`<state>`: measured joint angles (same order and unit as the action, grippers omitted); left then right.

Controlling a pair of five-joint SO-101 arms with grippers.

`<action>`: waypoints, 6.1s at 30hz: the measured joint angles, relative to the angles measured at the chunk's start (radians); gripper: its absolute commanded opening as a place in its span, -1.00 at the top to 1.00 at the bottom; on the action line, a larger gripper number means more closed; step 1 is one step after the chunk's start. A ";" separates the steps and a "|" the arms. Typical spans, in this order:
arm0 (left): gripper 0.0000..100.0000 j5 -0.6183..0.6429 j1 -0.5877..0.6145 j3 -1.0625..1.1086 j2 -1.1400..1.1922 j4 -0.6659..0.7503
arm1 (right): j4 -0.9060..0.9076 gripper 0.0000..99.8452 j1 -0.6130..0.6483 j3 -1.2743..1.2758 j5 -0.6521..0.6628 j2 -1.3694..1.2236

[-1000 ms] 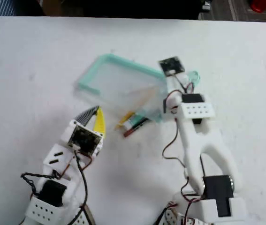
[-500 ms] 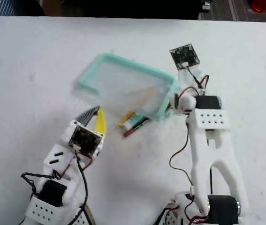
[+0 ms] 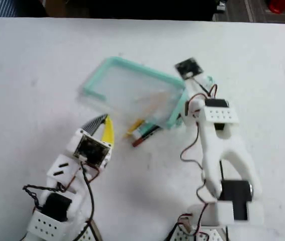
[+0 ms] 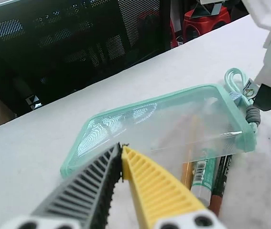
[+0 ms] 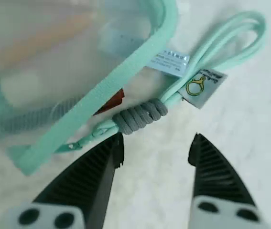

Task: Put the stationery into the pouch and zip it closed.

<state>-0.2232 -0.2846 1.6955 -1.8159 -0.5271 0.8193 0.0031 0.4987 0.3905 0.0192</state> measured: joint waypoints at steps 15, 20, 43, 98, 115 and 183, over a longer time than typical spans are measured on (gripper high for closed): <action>0.95 0.000 0.000 0.000 0.000 0.000 | 0.164 0.54 -0.017 -0.301 -0.496 -0.269; 0.95 0.000 0.000 0.000 0.000 0.000 | 0.164 0.54 -0.015 -0.316 -0.575 -0.276; 0.95 0.000 0.000 0.000 0.000 0.000 | 0.124 0.96 0.011 -0.362 -0.743 -0.413; 0.95 0.080 -0.018 -0.190 0.000 -0.292 | 0.124 0.97 0.011 -0.362 -0.743 -0.414; 0.94 0.387 0.164 -0.221 0.000 -0.292 | 0.124 0.97 0.011 -0.362 -0.743 -0.414; 0.54 -0.034 -0.058 -0.176 0.000 -0.115 | 0.792 0.97 0.557 -1.054 -0.393 0.342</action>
<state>-0.2570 -0.3429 1.5190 -1.8159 -0.6421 1.6111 0.5600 -0.5554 -0.0023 0.3613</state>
